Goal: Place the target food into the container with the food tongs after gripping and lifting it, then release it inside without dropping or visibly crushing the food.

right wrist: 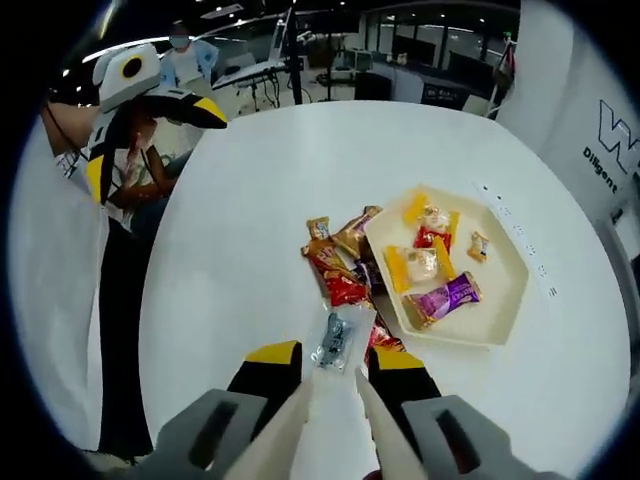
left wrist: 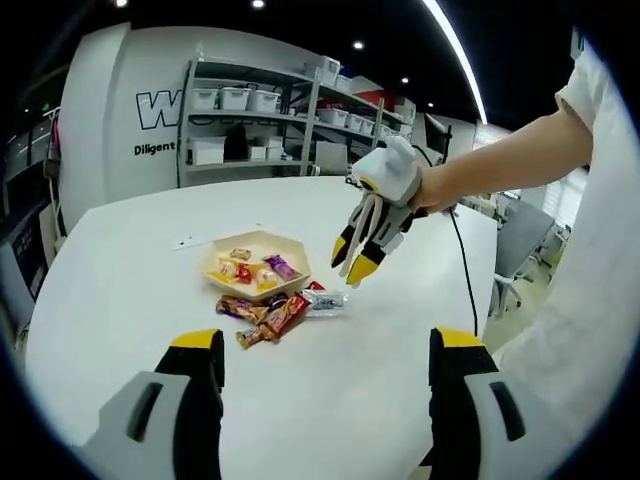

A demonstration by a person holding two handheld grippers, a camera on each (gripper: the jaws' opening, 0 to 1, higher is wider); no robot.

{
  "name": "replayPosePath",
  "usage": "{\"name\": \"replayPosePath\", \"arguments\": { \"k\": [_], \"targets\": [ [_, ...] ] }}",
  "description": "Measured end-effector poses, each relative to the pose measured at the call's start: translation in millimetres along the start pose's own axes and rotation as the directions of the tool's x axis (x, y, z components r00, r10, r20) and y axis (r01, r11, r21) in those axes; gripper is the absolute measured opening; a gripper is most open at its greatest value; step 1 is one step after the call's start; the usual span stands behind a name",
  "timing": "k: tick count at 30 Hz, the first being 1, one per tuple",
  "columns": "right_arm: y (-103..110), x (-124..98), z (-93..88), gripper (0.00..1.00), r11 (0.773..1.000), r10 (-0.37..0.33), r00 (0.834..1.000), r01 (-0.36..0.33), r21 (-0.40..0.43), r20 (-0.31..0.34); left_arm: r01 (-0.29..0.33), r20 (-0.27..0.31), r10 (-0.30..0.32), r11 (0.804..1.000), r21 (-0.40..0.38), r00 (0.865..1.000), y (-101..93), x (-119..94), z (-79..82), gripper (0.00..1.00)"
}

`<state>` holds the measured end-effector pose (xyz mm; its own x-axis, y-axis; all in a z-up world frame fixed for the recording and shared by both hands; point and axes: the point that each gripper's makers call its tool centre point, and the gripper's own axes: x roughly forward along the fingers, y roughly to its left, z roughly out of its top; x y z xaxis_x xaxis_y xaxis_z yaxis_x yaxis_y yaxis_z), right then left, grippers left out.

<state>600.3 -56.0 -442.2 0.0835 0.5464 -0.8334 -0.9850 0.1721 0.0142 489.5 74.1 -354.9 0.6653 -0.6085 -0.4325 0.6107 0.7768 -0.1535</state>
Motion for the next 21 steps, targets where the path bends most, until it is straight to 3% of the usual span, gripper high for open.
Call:
{"name": "replayPosePath", "arguments": {
  "k": [14, 21],
  "targets": [
    [-11, 6, -21.8, 0.21, 0.998, -0.016, 1.000, 0.015, 0.053, 0.001, -0.004, -0.006, 0.004, 1.000, -0.005, 1.000, 2.1, 0, -1.1, 0.81],
    [-15, 8, -23.9, 0.21, 0.997, -0.009, 1.000, 0.008, 0.072, 0.009, -0.005, -0.010, 0.005, 1.000, -0.008, 1.000, 3.9, 1, -2.0, 0.81]
  ]
}}
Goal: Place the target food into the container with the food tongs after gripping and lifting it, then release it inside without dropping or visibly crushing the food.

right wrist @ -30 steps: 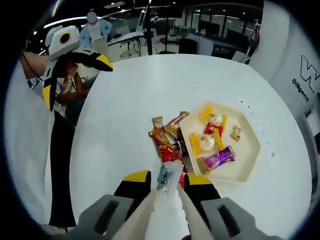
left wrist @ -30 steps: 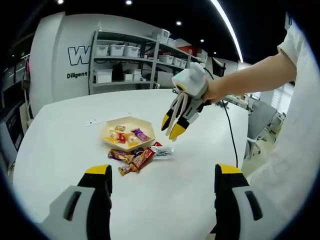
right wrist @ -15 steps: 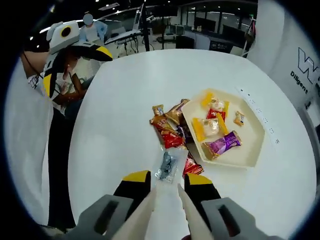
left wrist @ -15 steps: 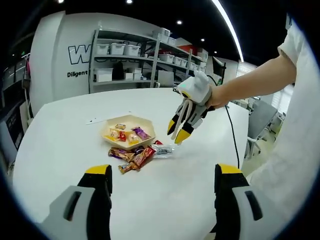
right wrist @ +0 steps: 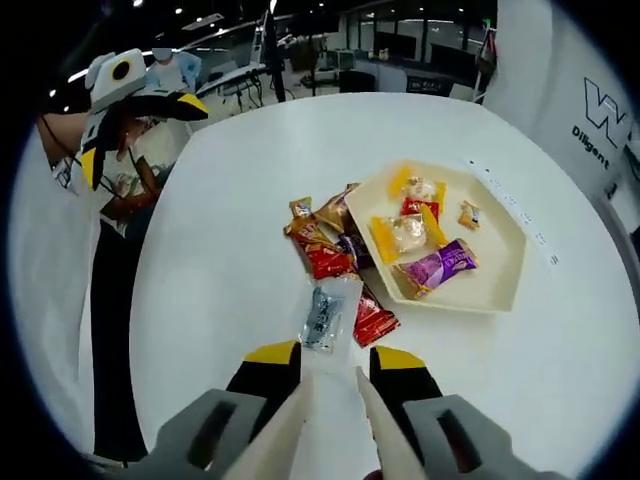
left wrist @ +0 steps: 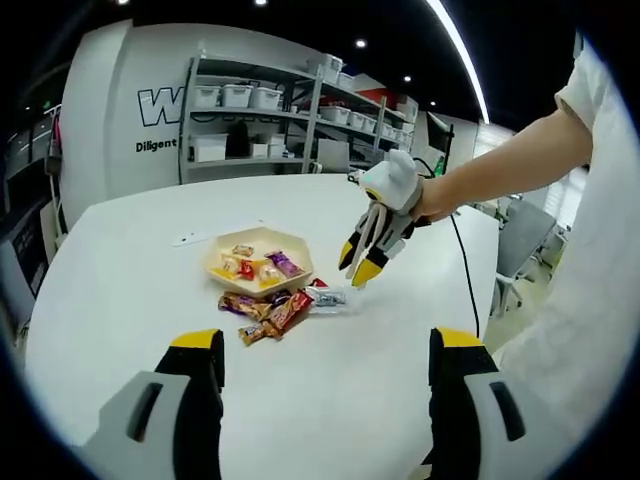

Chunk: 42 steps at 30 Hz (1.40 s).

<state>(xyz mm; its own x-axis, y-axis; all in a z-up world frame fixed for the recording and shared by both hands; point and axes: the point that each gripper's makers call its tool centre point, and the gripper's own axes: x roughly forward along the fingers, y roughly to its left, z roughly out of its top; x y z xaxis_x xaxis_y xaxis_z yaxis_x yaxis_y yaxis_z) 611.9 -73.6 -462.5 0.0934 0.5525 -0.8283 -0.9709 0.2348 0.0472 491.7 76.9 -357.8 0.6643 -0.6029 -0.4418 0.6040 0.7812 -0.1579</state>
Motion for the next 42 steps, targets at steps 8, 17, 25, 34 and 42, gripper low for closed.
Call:
{"name": "replayPosePath", "arguments": {
  "k": [8, 17, 25, 34, 42],
  "targets": [
    [-5, 7, 1.7, 0.22, 1.000, 0.013, 1.000, -0.013, 0.016, 0.004, -0.008, -0.006, 0.008, 1.000, -0.006, 1.000, 7.7, 1, -1.8, 0.81],
    [-4, 14, 1.3, 0.23, 0.999, 0.036, 0.999, -0.036, 0.035, -0.004, -0.019, -0.012, 0.019, 1.000, -0.017, 1.000, 14.2, 1, -4.3, 0.81],
    [-4, 20, -1.6, 0.23, 0.997, 0.054, 0.998, -0.054, 0.057, -0.009, -0.026, -0.019, 0.025, 0.999, -0.021, 1.000, 17.4, 2, -4.8, 0.81],
    [2, 20, -0.6, 0.19, 0.994, 0.086, 0.996, -0.086, 0.069, 0.013, -0.025, -0.017, 0.024, 0.999, -0.022, 1.000, 17.5, 4, -1.1, 0.81],
    [7, 19, 2.4, 0.14, 0.995, 0.096, 0.995, -0.096, 0.007, 0.025, -0.022, -0.016, 0.022, 1.000, -0.019, 1.000, 18.9, 5, -0.7, 0.81]
  ]
}}
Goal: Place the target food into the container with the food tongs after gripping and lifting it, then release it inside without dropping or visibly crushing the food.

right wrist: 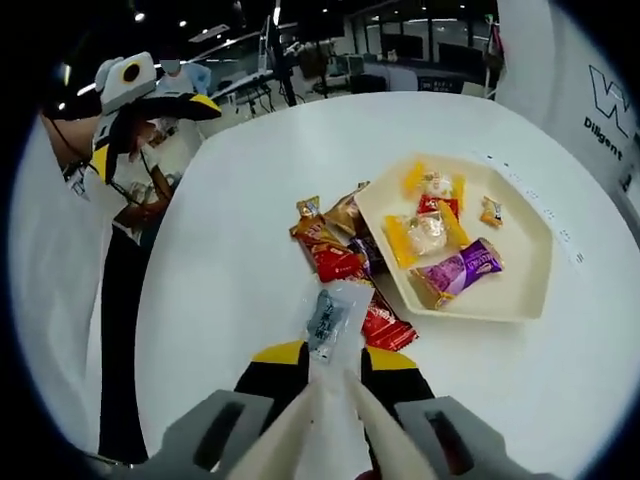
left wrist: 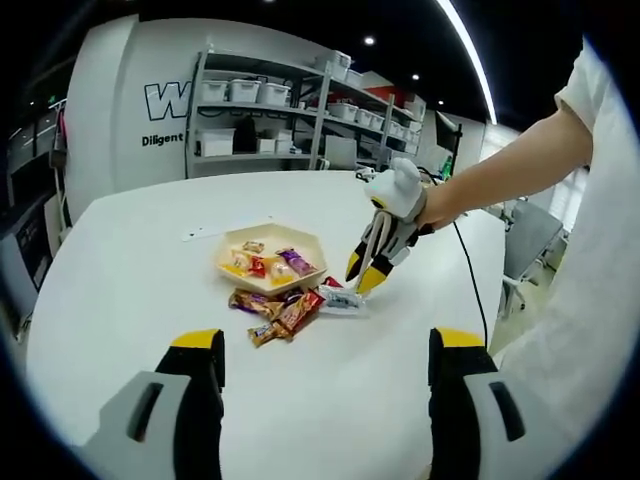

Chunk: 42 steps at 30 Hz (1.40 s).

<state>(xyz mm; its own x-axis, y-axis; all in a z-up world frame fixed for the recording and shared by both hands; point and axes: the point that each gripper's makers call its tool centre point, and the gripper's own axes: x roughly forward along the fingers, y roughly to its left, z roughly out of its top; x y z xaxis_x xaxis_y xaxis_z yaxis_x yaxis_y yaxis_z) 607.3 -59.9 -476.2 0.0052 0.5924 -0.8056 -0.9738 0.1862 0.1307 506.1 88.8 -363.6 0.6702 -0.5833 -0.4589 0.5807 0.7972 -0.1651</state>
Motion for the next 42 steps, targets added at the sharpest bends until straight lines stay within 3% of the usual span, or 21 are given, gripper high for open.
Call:
{"name": "replayPosePath", "arguments": {
  "k": [13, 25, 32, 37, 42],
  "targets": [
    [22, -3, 8.3, 0.12, 0.992, 0.025, 1.000, -0.025, -0.122, -0.006, 0.006, 0.001, -0.006, 1.000, -0.001, 1.000, -3.6, -1, -2.4, 0.81],
    [48, -7, 18.5, 0.12, 0.958, 0.037, 0.999, -0.045, -0.284, -0.034, 0.022, 0.003, -0.022, 1.000, 0.009, 1.000, -14.5, -1, -0.6, 0.80],
    [65, -3, 27.2, 0.14, 0.948, 0.063, 0.998, -0.068, -0.310, -0.028, 0.027, 0.006, -0.027, 1.000, 0.010, 1.000, -16.7, -1, -0.2, 0.80],
    [64, -1, 29.9, 0.16, 0.951, 0.055, 0.998, -0.060, -0.304, -0.024, 0.027, 0.008, -0.027, 1.000, 0.011, 1.000, -15.2, -1, -2.4, 0.80],
    [54, 2, 28.1, 0.18, 0.975, 0.033, 0.999, -0.034, -0.220, -0.008, 0.022, 0.009, -0.022, 1.000, 0.008, 1.000, -15.4, -3, -3.2, 0.81]
  ]
}}
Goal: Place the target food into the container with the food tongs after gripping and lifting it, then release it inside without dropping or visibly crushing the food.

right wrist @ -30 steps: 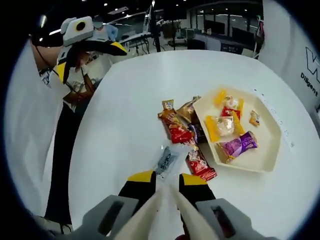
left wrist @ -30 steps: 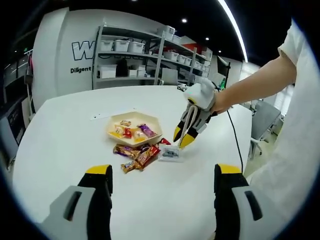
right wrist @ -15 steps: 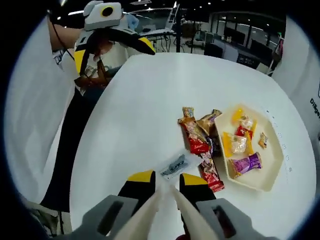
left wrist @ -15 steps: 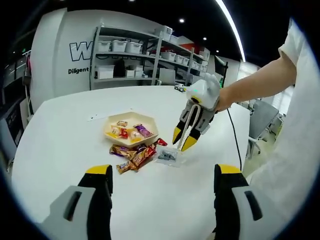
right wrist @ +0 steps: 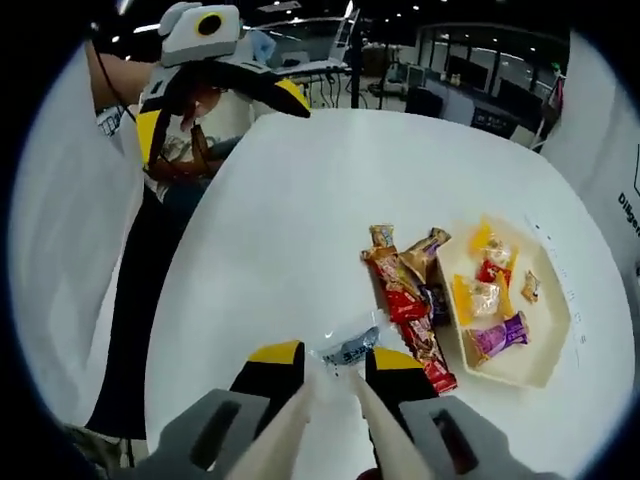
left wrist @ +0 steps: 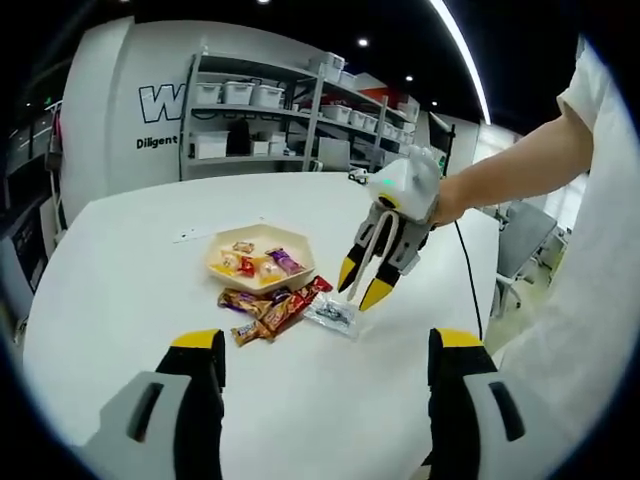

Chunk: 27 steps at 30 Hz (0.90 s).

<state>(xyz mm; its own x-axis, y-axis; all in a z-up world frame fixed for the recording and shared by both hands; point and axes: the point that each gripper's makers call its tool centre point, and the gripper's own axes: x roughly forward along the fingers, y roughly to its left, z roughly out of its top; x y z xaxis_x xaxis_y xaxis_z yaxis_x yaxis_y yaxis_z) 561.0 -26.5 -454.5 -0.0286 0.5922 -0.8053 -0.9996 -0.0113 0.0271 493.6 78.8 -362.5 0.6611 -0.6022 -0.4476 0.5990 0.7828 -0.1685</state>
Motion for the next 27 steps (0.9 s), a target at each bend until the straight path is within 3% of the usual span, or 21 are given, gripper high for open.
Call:
{"name": "replayPosePath", "arguments": {
  "k": [5, 7, 14, 20, 22, 24, 26, 27],
  "targets": [
    [-9, 0, -8.0, 0.19, 0.998, -0.036, 0.999, 0.036, 0.044, -0.010, -0.002, 0.000, 0.002, 1.000, -0.001, 1.000, 1.1, 0, -0.8, 0.81],
    [-14, 0, -13.0, 0.19, 0.993, -0.053, 0.999, 0.054, 0.102, -0.012, -0.003, 0.000, 0.003, 1.000, -0.001, 1.000, 2.0, 0, -1.1, 0.81],
    [-26, 3, -24.6, 0.20, 0.953, -0.086, 0.996, 0.076, 0.293, 0.020, -0.004, -0.001, 0.004, 1.000, -0.002, 1.000, 4.2, 1, -0.2, 0.81],
    [-33, 5, -26.9, 0.20, 0.890, -0.099, 0.992, 0.050, 0.453, 0.084, -0.003, -0.004, 0.003, 1.000, -0.002, 1.000, 4.4, 2, -0.4, 0.81],
    [-36, 4, -25.3, 0.21, 0.839, -0.105, 0.986, 0.020, 0.544, 0.127, -0.004, -0.005, 0.004, 1.000, -0.003, 1.000, 4.3, 2, 0.3, 0.81],
    [-40, 3, -27.1, 0.21, 0.827, -0.117, 0.984, 0.021, 0.561, 0.135, -0.004, -0.007, 0.004, 1.000, -0.001, 1.000, 4.6, 2, 0.5, 0.81],
    [-42, 2, -24.5, 0.21, 0.778, -0.125, 0.977, -0.014, 0.629, 0.175, -0.006, -0.006, 0.006, 1.000, -0.002, 1.000, 5.1, 2, 1.5, 0.81],
    [-43, 1, -23.3, 0.21, 0.772, -0.129, 0.974, -0.019, 0.635, 0.186, -0.007, -0.006, 0.007, 1.000, -0.002, 1.000, 5.3, 2, 1.8, 0.81]
  ]
}}
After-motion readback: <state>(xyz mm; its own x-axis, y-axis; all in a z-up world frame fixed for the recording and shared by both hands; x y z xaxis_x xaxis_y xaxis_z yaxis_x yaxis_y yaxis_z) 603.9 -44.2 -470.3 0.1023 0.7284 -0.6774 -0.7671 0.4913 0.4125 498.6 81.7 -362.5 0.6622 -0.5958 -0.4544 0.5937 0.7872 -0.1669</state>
